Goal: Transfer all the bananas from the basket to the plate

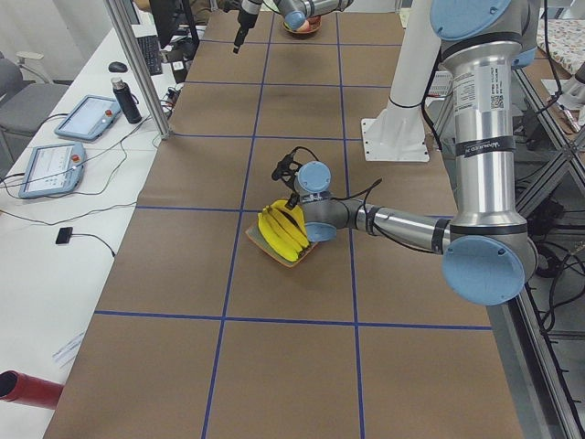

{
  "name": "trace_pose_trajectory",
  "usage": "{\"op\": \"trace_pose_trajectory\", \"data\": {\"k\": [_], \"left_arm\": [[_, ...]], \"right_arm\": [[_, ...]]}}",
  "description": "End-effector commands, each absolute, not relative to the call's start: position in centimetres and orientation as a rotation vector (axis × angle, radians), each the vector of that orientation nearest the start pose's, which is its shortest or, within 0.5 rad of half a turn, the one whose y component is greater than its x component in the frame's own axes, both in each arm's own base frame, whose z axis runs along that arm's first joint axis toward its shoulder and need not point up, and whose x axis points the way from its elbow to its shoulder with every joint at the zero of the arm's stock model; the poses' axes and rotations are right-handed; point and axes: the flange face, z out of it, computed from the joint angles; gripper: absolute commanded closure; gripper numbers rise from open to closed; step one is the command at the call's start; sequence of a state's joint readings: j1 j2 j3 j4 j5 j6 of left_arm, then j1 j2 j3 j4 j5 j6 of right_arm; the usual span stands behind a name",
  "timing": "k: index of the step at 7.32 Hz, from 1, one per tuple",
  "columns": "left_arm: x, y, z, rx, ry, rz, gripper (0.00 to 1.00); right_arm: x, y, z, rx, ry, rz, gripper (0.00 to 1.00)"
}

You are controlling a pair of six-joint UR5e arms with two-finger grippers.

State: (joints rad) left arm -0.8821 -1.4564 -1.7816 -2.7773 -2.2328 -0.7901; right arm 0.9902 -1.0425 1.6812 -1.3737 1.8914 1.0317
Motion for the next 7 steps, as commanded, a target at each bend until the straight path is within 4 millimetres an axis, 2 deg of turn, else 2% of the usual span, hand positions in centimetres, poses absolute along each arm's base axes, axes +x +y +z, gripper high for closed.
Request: {"op": "trace_pose_trajectory", "data": {"k": [1,2,4,5,6,7], "left_arm": [[16.5,-45.6,45.9,0.549,1.142,0.134,0.01],[14.3,-47.2,46.6,0.546,1.064,0.117,0.01],[7.8,-49.7,50.1,0.531,0.831,0.228,0.01],[4.9,-50.3,52.4,0.489,0.742,0.306,0.01],[1.9,-50.4,53.8,0.441,0.692,0.348,0.01],[0.8,-50.0,55.5,0.339,0.672,0.382,0.00]], "right_arm": [[-26.4,-60.9,30.6,0.365,-0.778,0.256,0.00],[-24.5,-60.6,32.2,0.376,-0.746,0.226,0.00],[-18.8,-60.8,36.9,0.375,-0.694,0.126,0.00],[-15.6,-60.6,39.5,0.368,-0.675,0.071,0.00],[-12.3,-60.1,42.2,0.352,-0.665,0.031,0.00],[-8.6,-59.2,44.5,0.321,-0.695,0.007,0.00]]}}
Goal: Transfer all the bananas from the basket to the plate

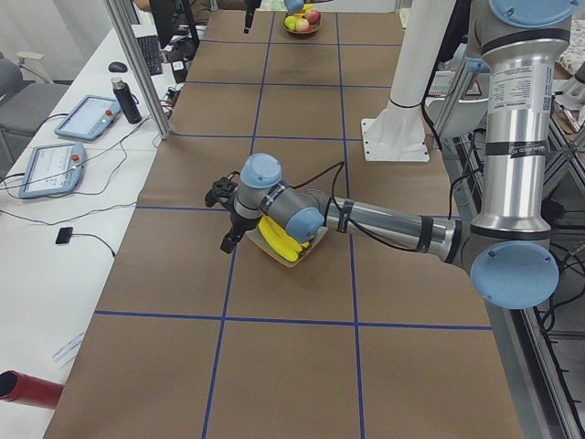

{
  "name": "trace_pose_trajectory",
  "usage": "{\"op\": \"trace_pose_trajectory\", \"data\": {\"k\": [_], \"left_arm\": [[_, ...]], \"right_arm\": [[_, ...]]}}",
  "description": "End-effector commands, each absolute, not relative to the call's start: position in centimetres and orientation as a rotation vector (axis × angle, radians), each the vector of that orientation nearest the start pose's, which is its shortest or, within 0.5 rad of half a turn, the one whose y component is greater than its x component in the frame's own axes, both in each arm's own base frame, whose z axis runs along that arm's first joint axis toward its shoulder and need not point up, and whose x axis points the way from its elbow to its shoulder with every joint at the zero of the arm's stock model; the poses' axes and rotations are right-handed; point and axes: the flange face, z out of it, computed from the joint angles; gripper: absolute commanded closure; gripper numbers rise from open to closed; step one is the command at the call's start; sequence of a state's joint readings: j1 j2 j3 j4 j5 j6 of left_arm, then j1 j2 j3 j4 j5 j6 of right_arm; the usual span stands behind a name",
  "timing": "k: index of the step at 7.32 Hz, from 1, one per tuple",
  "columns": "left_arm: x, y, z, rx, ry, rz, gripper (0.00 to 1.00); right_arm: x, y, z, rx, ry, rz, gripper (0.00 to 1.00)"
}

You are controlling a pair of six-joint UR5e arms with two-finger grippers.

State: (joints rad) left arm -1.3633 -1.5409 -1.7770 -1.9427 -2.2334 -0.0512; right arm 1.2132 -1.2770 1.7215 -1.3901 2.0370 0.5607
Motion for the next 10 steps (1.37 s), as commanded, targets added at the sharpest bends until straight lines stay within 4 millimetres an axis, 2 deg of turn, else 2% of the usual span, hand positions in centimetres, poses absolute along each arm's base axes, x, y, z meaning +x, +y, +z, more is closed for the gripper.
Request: {"op": "trace_pose_trajectory", "data": {"k": [1,2,3,4,5,6,7,8,10], "left_arm": [[-1.5,-49.8,56.4,0.265,0.660,0.358,0.00],[-2.2,-48.9,58.4,0.201,0.662,0.325,0.00],[-3.1,-48.6,62.0,0.127,0.666,0.282,0.00],[-4.2,-48.4,63.2,0.118,0.670,0.245,0.00],[-6.7,-47.8,64.0,0.114,0.722,0.173,0.00],[-9.9,-46.9,64.7,0.130,0.827,0.085,0.00],[-12.0,-46.4,63.9,0.163,0.892,0.034,0.00],[-12.1,-46.3,64.0,0.164,0.891,0.031,0.00],[-11.9,-44.7,66.1,0.134,0.884,0.020,0.00]], "right_arm": [[-3.7,-58.7,45.5,0.255,-0.746,0.015,0.00],[-0.6,-58.0,46.2,0.204,-0.730,-0.021,0.00],[0.5,-56.9,47.1,0.122,-0.689,-0.084,0.00],[1.0,-55.7,49.3,0.083,-0.651,-0.091,0.00],[1.4,-54.5,51.8,0.083,-0.622,-0.085,0.00],[1.4,-53.6,53.6,0.089,-0.626,-0.079,0.00],[1.4,-53.4,53.9,0.084,-0.626,-0.075,0.00],[1.4,-53.3,54.1,0.081,-0.625,-0.075,0.00],[1.4,-53.4,54.6,0.071,-0.626,-0.072,0.00]]}}
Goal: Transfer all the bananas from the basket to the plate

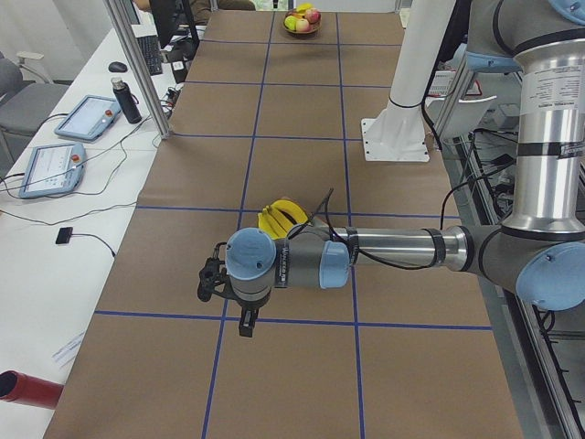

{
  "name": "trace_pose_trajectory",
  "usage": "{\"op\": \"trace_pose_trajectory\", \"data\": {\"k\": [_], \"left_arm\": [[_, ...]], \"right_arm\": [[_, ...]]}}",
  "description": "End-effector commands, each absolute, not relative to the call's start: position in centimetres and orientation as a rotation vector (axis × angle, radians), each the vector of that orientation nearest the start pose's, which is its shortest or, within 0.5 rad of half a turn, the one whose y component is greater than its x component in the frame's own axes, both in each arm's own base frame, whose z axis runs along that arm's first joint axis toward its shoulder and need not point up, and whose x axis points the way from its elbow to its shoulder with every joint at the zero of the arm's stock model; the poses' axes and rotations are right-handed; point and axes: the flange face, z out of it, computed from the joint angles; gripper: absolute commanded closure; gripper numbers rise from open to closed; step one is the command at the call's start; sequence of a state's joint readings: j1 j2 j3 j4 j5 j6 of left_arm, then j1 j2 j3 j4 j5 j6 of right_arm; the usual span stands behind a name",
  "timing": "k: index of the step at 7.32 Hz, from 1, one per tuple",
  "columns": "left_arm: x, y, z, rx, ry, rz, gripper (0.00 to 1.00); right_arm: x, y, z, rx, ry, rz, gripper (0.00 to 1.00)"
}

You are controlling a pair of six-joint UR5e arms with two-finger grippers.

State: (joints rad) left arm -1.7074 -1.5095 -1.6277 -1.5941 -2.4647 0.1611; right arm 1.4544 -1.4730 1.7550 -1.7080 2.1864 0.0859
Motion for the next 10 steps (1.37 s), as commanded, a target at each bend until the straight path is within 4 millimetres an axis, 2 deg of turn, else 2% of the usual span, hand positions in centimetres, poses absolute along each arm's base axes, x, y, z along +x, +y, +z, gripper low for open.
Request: {"op": "trace_pose_trajectory", "data": {"k": [1,3,5,7,8,9,10], "left_arm": [[-12.0,-44.7,65.4,0.150,0.880,0.028,0.00],[-11.9,-45.2,64.4,0.179,0.874,0.047,0.00],[-12.0,-45.5,63.1,0.200,0.860,0.054,0.00],[-12.5,-46.0,62.4,0.212,0.772,0.064,0.00],[-12.4,-45.7,62.4,0.217,0.770,0.073,0.00],[-12.4,-45.3,62.8,0.211,0.771,0.073,0.00],[-12.3,-45.2,62.9,0.210,0.771,0.074,0.00]], "right_arm": [[1.4,-53.4,54.8,0.066,-0.626,-0.071,0.00],[1.5,-52.8,55.6,0.056,-0.625,-0.067,0.00],[3.3,-51.2,57.2,0.052,-0.624,-0.030,0.00],[6.3,-47.9,60.3,0.016,-0.624,0.035,0.00],[6.9,-45.9,62.2,0.058,-0.627,0.038,0.00],[6.9,-45.5,62.3,0.122,-0.636,0.018,0.00],[6.8,-46.0,61.4,0.137,-0.652,0.003,0.00]]}}
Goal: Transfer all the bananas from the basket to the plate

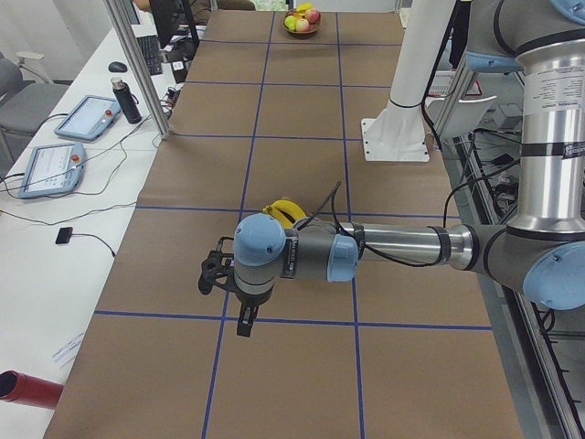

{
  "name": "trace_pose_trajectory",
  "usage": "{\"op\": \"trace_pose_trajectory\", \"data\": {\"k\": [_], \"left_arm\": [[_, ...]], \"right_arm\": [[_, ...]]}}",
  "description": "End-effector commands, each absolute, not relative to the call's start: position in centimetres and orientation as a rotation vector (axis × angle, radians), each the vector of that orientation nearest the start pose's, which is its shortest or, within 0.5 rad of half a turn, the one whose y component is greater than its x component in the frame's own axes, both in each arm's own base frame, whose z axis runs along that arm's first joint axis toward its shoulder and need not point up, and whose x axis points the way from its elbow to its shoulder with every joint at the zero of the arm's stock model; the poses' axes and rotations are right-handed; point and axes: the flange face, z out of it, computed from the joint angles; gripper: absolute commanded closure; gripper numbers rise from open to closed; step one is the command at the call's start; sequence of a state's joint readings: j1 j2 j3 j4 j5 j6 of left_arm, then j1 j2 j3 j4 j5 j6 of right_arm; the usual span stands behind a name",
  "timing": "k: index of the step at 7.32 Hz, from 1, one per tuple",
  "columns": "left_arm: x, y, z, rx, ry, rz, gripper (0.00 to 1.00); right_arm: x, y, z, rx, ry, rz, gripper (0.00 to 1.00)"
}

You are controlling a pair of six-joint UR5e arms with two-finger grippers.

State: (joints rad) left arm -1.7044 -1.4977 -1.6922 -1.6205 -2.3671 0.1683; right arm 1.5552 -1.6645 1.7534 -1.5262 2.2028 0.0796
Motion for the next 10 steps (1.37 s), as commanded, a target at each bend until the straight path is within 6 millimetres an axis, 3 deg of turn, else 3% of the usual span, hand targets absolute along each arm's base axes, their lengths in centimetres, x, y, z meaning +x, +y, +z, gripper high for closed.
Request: {"op": "trace_pose_trajectory", "data": {"k": [1,3,8,10], "left_arm": [[-12.3,-45.2,62.8,0.212,0.774,0.075,0.00],[-12.3,-45.0,63.1,0.209,0.778,0.074,0.00],[-12.2,-44.7,63.3,0.209,0.779,0.075,0.00],[-12.2,-44.7,63.3,0.209,0.779,0.075,0.00]], "right_arm": [[6.8,-46.1,60.9,0.153,-0.655,-0.017,0.00],[6.4,-46.0,60.6,0.174,-0.688,-0.140,0.00],[6.1,-45.5,62.9,0.128,-0.723,-0.121,0.00],[6.0,-45.6,62.9,0.130,-0.724,-0.120,0.00]]}}
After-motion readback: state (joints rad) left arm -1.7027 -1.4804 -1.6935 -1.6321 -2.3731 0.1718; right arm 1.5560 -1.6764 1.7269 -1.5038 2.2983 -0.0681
